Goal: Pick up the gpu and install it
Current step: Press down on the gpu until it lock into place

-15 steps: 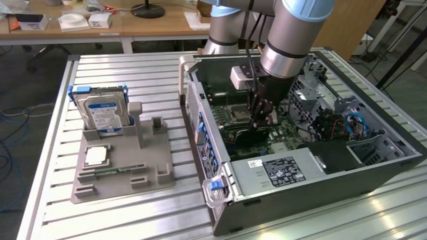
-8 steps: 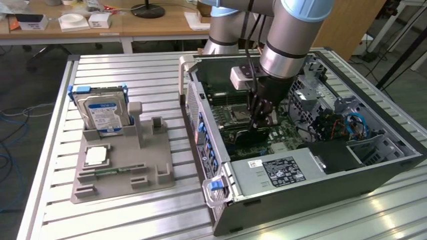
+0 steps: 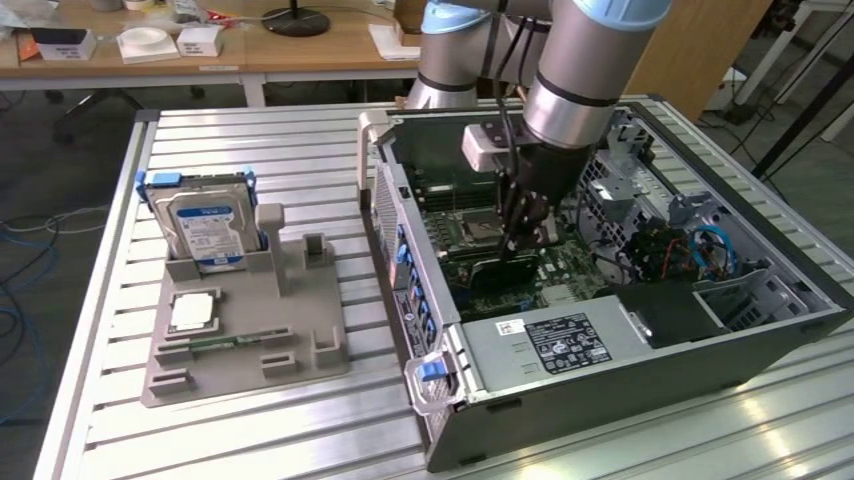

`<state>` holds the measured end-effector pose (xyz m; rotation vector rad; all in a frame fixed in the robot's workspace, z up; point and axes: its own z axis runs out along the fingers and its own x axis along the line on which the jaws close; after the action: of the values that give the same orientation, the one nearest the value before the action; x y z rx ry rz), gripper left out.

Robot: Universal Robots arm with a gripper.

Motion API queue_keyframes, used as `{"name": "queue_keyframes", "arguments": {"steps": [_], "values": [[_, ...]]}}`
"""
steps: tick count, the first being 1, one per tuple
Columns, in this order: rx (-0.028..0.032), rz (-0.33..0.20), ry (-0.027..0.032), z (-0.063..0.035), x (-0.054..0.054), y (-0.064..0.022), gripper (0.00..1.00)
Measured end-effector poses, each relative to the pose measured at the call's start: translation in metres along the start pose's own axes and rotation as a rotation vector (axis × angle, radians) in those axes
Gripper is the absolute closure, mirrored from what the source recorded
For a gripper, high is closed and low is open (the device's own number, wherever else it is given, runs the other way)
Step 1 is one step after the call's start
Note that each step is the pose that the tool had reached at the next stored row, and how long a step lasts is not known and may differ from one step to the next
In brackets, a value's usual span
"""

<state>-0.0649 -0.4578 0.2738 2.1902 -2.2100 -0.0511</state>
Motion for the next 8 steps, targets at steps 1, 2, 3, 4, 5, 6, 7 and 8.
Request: {"name": "queue_keyframes", "arguments": {"steps": [1, 2, 3, 4, 5, 6, 7, 8], "values": [[0.0001, 0.000, -0.0006, -0.0043, 0.000, 0.0002, 0.89], [0.0000, 0.000, -0.0004, -0.0086, 0.000, 0.0004, 0.89], [-0.0001, 0.000, -0.0001, -0.0126, 0.000, 0.0006, 0.89], [-0.0001, 0.000, -0.0001, -0.0166, 0.000, 0.0007, 0.89], [-0.0001, 0.000, -0.0002, -0.0208, 0.000, 0.0009, 0.89], [0.0000, 0.000, -0.0003, -0.0242, 0.000, 0.0011, 0.89], [-0.0001, 0.000, -0.0001, -0.0275, 0.000, 0.0012, 0.89], [-0.0001, 0.000, -0.0001, -0.0301, 0.000, 0.0013, 0.89]]}}
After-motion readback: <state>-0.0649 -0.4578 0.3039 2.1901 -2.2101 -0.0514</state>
